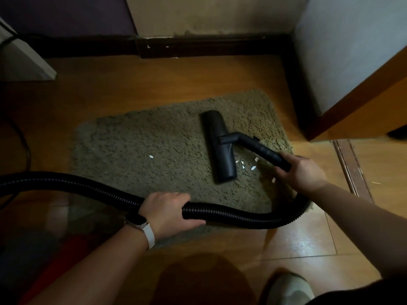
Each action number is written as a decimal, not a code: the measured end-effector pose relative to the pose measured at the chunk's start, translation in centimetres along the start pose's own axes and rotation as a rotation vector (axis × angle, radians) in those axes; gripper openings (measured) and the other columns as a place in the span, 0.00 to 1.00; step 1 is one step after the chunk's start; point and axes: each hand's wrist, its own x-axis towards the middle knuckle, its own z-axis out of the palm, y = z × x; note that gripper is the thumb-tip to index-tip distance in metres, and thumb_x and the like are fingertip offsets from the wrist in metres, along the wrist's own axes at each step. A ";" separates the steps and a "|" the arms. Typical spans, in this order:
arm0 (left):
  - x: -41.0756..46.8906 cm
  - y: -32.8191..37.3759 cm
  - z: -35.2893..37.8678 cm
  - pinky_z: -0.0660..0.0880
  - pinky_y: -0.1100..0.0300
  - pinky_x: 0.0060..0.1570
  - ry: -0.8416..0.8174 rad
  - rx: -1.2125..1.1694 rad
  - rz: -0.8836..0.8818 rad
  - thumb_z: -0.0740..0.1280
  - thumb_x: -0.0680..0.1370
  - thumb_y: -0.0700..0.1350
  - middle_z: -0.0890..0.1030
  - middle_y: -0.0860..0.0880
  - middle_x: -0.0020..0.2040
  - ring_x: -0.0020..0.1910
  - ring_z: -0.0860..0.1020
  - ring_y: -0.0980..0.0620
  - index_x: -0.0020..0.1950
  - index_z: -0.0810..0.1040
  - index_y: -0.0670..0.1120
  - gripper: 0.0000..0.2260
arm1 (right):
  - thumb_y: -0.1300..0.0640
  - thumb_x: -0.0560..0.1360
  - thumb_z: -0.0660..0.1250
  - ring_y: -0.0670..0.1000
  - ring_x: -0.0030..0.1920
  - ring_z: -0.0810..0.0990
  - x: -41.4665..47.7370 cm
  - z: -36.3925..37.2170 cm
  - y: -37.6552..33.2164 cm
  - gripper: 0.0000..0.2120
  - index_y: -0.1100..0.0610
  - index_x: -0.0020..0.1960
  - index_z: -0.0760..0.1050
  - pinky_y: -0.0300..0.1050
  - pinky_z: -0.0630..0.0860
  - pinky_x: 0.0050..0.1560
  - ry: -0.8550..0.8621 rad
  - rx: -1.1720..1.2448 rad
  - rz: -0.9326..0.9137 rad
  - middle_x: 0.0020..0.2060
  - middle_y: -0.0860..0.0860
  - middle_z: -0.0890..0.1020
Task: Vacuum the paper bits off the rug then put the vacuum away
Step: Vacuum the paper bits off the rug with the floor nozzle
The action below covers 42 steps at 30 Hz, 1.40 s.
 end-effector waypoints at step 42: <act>-4.1 -2.4 0.3 0.75 0.59 0.43 0.062 0.013 -0.039 0.54 0.71 0.75 0.77 0.58 0.44 0.43 0.77 0.57 0.50 0.72 0.55 0.25 | 0.43 0.80 0.61 0.51 0.40 0.80 5.9 -0.4 -15.4 0.25 0.48 0.75 0.64 0.49 0.81 0.38 -0.165 -0.259 -0.331 0.45 0.48 0.80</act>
